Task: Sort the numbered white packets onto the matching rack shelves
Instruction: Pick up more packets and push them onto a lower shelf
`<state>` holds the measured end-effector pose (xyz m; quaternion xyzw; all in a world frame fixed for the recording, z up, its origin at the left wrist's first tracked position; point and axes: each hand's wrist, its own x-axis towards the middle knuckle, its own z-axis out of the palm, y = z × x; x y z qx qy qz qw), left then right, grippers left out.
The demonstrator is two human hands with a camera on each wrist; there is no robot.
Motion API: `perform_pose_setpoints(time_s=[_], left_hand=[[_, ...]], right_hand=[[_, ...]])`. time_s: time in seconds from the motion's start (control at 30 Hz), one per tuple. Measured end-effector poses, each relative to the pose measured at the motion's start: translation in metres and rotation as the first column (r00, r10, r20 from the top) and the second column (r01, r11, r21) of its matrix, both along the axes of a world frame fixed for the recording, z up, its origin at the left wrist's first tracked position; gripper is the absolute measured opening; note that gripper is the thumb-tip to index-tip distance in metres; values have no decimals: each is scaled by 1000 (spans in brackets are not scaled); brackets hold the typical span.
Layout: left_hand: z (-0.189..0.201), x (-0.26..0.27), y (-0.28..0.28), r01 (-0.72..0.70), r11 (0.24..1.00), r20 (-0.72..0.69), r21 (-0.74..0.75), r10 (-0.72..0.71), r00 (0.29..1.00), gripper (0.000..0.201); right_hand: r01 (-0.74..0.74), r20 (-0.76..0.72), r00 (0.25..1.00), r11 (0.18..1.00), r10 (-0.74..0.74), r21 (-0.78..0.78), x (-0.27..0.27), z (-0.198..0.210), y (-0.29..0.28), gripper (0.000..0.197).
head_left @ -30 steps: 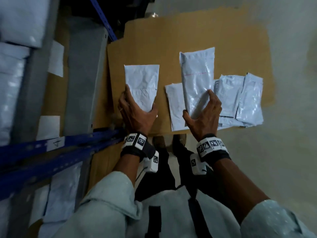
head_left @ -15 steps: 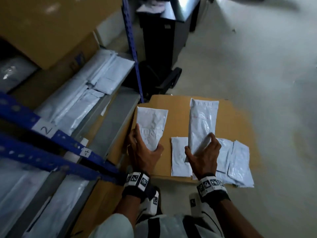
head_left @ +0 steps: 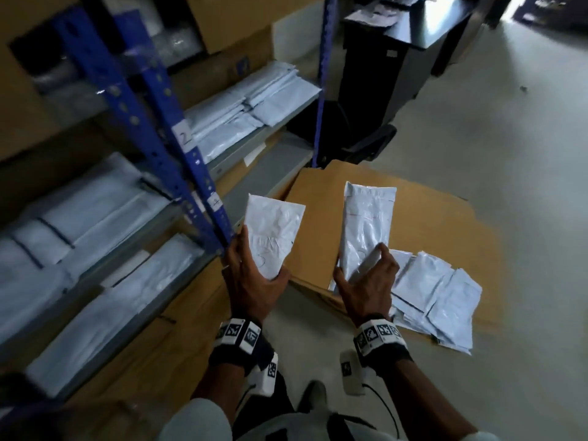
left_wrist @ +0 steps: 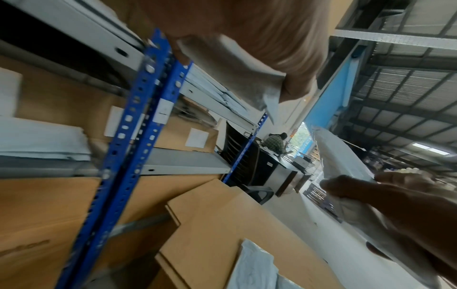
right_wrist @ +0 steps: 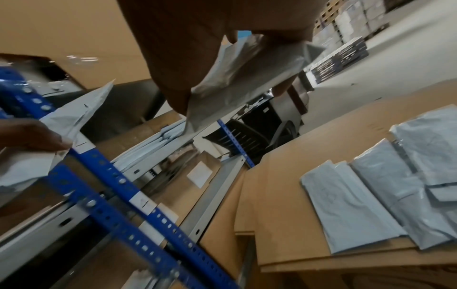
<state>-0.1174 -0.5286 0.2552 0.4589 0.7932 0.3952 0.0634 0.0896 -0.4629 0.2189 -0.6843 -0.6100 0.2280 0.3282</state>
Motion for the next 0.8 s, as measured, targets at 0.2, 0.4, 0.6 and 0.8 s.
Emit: perform_pose_setpoints(time_s=[0.2, 0.4, 0.6, 0.8], left_hand=[[7, -34, -64, -166, 985, 6, 35, 166, 986, 111], [5, -75, -129, -255, 967, 47, 13, 254, 966, 110], [-9, -140, -220, -232, 962, 126, -141, 250, 960, 112], [-36, -203, -299, -198, 929, 186, -312, 264, 946, 115]], right_hand=[[-138, 28, 990, 990, 138, -6, -54, 6, -30, 106], [-220, 17, 975, 975, 220, -3, -113, 5, -66, 106], [-239, -65, 970, 966, 233, -94, -183, -9, -137, 110], [-266, -41, 964, 950, 263, -166, -237, -30, -214, 110]])
